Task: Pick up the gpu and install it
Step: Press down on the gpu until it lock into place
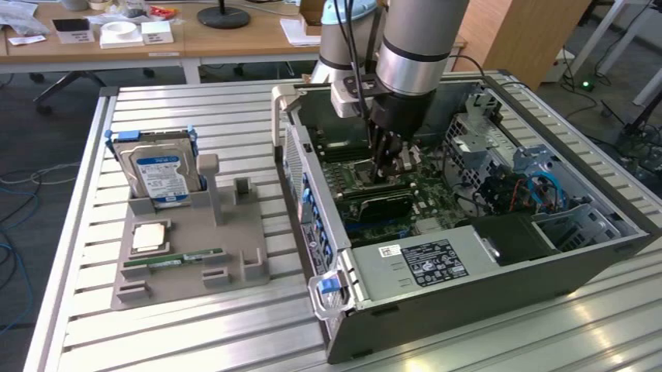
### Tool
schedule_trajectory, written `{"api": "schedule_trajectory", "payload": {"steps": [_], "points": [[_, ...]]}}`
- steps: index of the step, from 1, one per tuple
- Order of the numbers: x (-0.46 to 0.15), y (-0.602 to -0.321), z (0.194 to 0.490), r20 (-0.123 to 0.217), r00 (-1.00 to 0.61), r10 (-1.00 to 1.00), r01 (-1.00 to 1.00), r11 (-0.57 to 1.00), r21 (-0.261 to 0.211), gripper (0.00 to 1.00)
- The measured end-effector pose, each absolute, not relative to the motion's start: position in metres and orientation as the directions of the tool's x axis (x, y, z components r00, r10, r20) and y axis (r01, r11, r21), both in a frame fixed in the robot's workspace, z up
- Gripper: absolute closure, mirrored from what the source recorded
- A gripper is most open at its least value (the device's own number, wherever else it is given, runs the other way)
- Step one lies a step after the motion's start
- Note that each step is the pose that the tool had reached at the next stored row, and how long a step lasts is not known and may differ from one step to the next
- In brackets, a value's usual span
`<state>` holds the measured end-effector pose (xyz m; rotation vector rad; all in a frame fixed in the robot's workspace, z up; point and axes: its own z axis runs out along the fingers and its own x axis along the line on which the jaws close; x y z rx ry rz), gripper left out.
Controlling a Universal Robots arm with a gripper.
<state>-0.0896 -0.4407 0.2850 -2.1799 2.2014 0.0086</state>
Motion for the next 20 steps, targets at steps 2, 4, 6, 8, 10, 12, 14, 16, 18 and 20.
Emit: {"api": "schedule_trajectory", "payload": {"steps": [2, 4, 6, 8, 10, 12, 14, 16, 18, 20], "points": [[-0.090, -0.443, 0.285, -0.038, -0.009, -0.999, -1.000, 0.010, -0.027, 0.89], [-0.090, -0.445, 0.285, -0.040, -0.009, -0.999, -1.000, 0.010, -0.027, 0.89], [-0.090, -0.447, 0.285, -0.046, -0.009, -0.999, -1.000, 0.011, -0.027, 0.89], [-0.090, -0.448, 0.285, -0.056, -0.009, -0.998, -1.000, 0.011, -0.026, 0.89], [-0.090, -0.450, 0.285, -0.064, -0.009, -0.998, -1.000, 0.011, -0.026, 0.89], [-0.090, -0.452, 0.285, -0.072, -0.009, -0.997, -1.000, 0.011, -0.026, 0.89], [-0.090, -0.452, 0.285, -0.072, -0.009, -0.997, -1.000, 0.011, -0.026, 0.89], [-0.090, -0.452, 0.285, -0.072, -0.009, -0.997, -1.000, 0.011, -0.026, 0.89], [-0.090, -0.452, 0.285, -0.070, -0.009, -0.997, -1.000, 0.011, -0.026, 0.89], [-0.090, -0.452, 0.285, -0.048, -0.009, -0.999, -1.000, 0.011, -0.026, 0.89]]}}
